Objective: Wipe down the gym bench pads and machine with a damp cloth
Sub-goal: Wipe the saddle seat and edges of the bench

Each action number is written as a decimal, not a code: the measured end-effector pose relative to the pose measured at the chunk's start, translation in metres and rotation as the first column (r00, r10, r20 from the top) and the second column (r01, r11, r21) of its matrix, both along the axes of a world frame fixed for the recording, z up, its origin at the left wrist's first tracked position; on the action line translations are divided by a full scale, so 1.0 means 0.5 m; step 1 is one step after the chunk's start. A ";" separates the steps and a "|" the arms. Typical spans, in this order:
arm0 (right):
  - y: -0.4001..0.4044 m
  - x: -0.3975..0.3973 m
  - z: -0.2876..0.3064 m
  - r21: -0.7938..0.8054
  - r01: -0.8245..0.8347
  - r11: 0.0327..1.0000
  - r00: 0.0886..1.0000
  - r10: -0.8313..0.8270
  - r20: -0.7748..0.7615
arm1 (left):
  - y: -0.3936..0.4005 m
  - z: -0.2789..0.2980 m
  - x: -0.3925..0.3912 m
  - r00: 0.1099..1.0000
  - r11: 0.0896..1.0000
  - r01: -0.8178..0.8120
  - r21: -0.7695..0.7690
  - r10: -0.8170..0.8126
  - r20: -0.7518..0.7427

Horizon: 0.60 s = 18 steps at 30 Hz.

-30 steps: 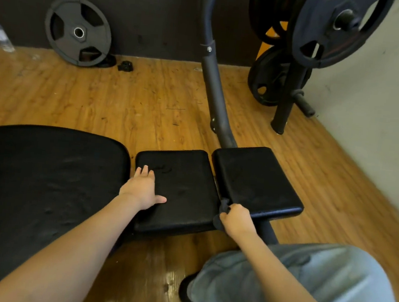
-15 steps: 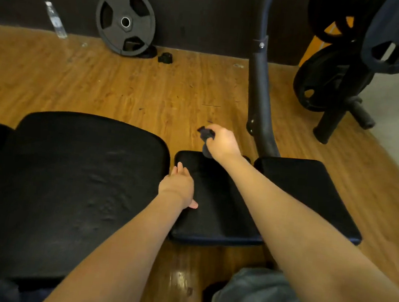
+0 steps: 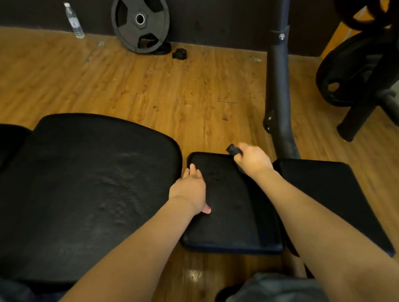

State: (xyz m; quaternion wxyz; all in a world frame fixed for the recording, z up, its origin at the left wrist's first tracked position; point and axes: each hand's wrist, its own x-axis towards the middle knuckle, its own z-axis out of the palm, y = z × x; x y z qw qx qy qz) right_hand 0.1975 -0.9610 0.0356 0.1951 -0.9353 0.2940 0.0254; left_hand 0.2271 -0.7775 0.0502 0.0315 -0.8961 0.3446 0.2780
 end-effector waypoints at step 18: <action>0.179 0.138 0.000 0.015 -0.160 0.987 0.985 0.159 0.062 | -0.012 -0.002 -0.005 0.999 0.999 -0.036 -0.038 0.037 0.006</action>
